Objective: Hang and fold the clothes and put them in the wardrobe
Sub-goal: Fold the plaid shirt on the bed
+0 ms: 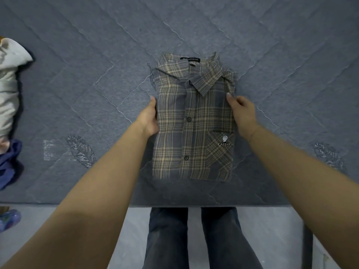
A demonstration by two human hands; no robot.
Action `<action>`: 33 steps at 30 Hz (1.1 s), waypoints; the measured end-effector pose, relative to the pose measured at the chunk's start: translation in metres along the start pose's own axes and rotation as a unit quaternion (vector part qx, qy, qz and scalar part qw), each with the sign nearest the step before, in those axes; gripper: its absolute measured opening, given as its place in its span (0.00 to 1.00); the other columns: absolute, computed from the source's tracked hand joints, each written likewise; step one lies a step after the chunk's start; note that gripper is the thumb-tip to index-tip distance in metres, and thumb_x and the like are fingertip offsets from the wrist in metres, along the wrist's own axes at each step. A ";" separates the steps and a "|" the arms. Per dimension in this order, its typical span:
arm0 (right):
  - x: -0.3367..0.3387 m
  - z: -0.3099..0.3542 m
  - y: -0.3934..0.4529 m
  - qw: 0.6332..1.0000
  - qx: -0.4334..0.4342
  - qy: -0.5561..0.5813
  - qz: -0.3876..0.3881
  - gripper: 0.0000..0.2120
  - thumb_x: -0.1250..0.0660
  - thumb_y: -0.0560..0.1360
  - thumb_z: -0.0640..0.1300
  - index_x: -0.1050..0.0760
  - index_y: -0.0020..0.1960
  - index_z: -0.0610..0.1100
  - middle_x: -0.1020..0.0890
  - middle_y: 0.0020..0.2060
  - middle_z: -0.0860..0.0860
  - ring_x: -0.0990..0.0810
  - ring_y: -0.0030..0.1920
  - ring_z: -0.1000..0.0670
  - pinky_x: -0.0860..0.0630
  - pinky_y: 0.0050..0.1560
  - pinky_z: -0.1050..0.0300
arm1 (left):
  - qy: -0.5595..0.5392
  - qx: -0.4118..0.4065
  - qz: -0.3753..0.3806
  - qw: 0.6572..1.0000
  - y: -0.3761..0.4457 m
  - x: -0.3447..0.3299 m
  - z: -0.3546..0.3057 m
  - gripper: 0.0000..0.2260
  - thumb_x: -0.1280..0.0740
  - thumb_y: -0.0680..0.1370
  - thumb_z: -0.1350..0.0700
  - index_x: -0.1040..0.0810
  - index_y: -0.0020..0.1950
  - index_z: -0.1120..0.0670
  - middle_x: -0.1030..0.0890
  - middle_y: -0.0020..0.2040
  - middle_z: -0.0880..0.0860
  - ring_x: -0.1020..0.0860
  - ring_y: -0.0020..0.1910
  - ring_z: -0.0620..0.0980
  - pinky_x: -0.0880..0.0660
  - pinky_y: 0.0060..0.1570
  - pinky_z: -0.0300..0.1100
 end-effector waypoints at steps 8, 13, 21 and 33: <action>0.026 -0.019 0.009 0.996 0.050 0.030 -0.067 0.17 0.34 0.80 0.43 0.30 0.33 0.42 0.29 0.29 0.53 0.33 0.32 0.57 0.33 0.34 0.61 | 0.166 -0.236 -0.185 0.939 0.004 0.009 -0.021 0.08 0.31 0.78 0.56 0.18 0.46 0.60 0.16 0.41 0.53 0.19 0.41 0.48 0.20 0.45 0.41; 0.018 -0.006 0.027 0.997 -0.019 0.068 -0.018 0.10 0.31 0.77 0.43 0.25 0.39 0.40 0.23 0.34 0.47 0.25 0.36 0.51 0.25 0.40 0.58 | 0.105 -0.164 -0.107 0.975 0.015 0.004 -0.033 0.08 0.36 0.80 0.57 0.22 0.55 0.60 0.18 0.49 0.57 0.21 0.47 0.52 0.22 0.52 0.47; 0.008 0.024 0.059 0.999 0.028 -0.016 -0.010 0.17 0.32 0.78 0.50 0.31 0.34 0.45 0.27 0.31 0.53 0.29 0.31 0.60 0.28 0.34 0.67 | 0.060 -0.173 -0.115 0.976 0.032 -0.015 -0.065 0.08 0.30 0.77 0.59 0.20 0.53 0.62 0.16 0.50 0.57 0.17 0.48 0.50 0.20 0.50 0.41; -0.002 0.088 0.056 0.946 0.198 -0.248 -0.059 0.15 0.32 0.75 0.56 0.29 0.51 0.45 0.22 0.44 0.49 0.24 0.44 0.51 0.27 0.44 0.56 | 0.274 -0.140 -0.193 0.932 0.016 -0.060 -0.097 0.31 0.35 0.71 0.29 0.20 0.40 0.59 0.17 0.31 0.56 0.17 0.31 0.51 0.20 0.33 0.42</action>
Point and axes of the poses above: each hand's wrist, its own y-axis towards the middle knuckle, its own x-axis out of the back of the hand, z = x × y, the point moved 4 cm from there along y, towards the middle knuckle
